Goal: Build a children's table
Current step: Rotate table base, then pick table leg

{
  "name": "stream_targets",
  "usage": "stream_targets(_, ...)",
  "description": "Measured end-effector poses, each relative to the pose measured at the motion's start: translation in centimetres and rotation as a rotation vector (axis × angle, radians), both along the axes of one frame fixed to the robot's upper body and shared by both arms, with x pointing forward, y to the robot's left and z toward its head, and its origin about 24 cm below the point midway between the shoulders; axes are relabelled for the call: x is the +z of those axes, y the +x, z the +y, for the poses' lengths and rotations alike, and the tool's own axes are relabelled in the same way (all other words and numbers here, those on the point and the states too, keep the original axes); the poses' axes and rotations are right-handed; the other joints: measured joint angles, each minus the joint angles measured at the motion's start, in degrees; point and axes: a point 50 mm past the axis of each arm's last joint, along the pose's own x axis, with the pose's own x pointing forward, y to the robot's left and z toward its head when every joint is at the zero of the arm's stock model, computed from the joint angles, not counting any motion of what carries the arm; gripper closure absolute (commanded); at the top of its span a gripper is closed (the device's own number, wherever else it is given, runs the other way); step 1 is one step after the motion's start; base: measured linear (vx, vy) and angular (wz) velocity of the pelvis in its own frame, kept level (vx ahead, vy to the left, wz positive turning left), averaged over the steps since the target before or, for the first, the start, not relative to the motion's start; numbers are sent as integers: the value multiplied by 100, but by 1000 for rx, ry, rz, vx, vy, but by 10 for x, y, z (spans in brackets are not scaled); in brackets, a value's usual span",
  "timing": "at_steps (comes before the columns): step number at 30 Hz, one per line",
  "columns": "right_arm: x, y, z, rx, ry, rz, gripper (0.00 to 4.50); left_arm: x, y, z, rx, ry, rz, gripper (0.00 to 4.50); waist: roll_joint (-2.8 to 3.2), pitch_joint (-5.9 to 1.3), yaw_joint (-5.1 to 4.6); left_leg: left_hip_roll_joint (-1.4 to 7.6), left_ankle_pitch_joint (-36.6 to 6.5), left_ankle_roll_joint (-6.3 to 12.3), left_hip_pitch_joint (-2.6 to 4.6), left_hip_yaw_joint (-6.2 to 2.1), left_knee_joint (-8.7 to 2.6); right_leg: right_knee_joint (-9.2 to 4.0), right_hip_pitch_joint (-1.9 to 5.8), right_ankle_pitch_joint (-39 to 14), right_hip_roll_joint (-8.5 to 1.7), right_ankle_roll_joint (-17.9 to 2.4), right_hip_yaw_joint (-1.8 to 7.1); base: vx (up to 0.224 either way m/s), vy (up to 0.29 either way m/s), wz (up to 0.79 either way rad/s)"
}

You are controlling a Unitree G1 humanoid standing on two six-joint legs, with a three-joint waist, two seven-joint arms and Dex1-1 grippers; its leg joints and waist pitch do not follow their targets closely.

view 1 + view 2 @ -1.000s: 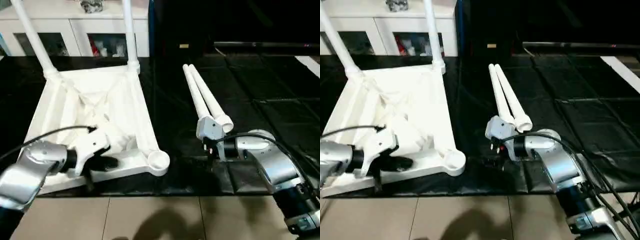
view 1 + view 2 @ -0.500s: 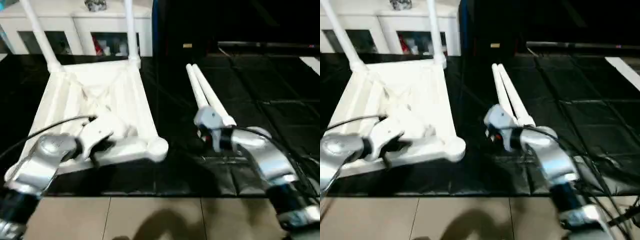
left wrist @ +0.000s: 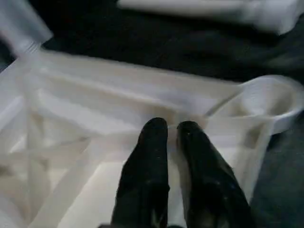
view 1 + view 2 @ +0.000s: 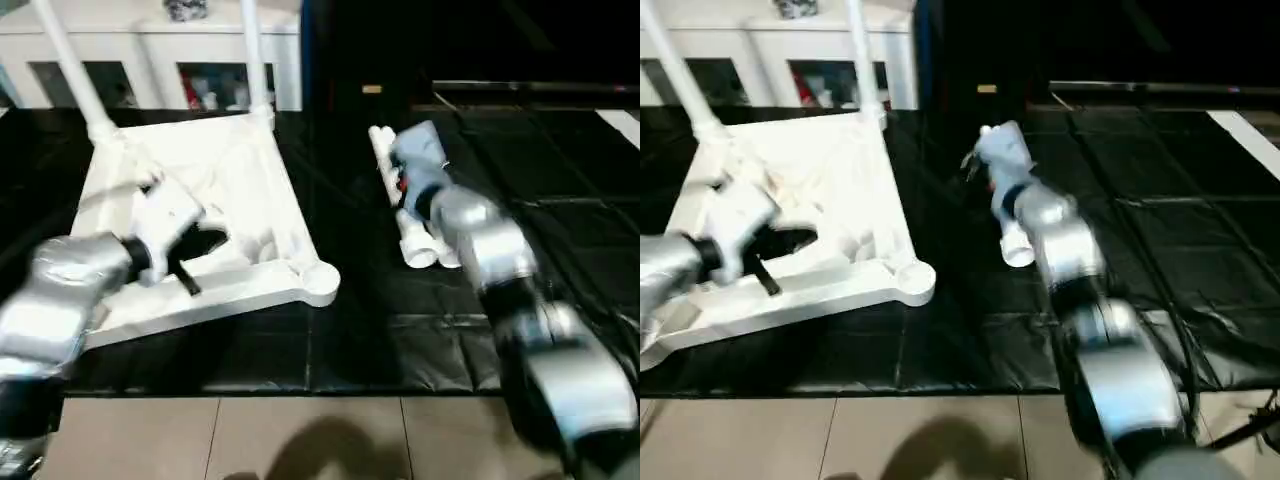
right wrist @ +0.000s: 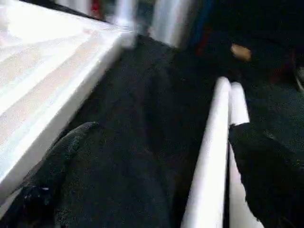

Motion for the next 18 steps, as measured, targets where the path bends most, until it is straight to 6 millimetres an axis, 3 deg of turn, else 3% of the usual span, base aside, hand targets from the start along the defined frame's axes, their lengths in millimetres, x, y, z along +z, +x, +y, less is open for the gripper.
stream_targets(5,-20,1,-6,-121,-24,109,0,1,-16,-10,-69,-14,41,336,-6,4,10,0,0,0,-18,1,1,14,-16,-8,-1,1,0,0,0,0)
stream_targets(11,-31,0,-14,-215,-32,178,0,2,-28,-8,-55,-8,82,293,-42,29,-14,0,6,-10,-50,1,7,60,-75,-10,-1,-2,3,0,0,0)
stream_targets(18,-40,-4,-9,-202,13,239,0,2,-39,-5,-41,0,121,234,-76,70,-63,-1,6,-10,-48,1,7,61,-76,-9,-1,-3,4,0,0,0)
